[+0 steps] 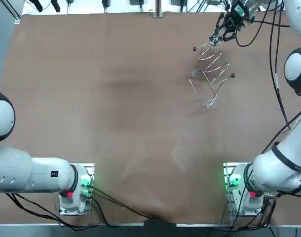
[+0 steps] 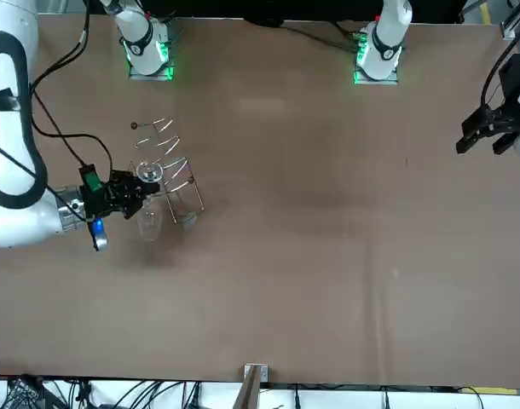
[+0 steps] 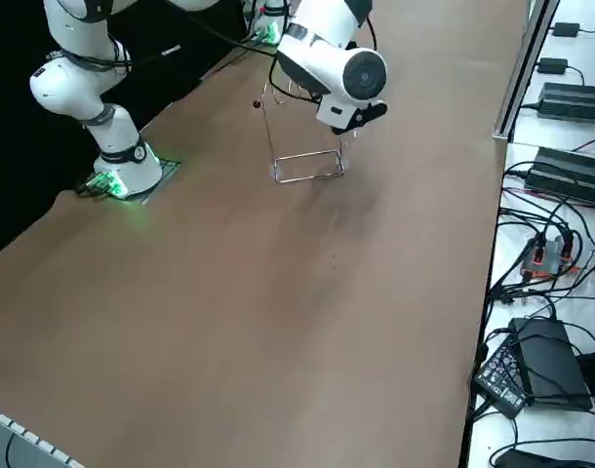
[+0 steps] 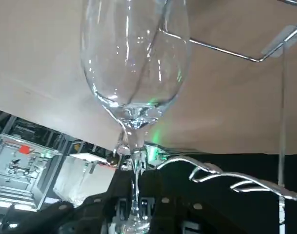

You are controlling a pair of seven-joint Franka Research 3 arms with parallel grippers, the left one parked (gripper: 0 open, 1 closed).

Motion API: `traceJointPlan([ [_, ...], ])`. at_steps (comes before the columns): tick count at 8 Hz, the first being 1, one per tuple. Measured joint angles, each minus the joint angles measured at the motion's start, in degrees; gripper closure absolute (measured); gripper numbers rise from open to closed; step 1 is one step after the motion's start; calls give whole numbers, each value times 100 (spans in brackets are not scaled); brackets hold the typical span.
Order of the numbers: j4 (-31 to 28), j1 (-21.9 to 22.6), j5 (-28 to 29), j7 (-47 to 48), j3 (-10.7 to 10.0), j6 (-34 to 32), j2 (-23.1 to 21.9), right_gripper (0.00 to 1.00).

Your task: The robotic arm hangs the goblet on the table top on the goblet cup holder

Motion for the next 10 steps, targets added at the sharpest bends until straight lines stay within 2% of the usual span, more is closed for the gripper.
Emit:
traceJointPlan([
  [4, -33, 0, -283, -5, 0, -22, -25, 89],
  [10, -116, 195, -298, -10, 6, 155, -25, 89],
])
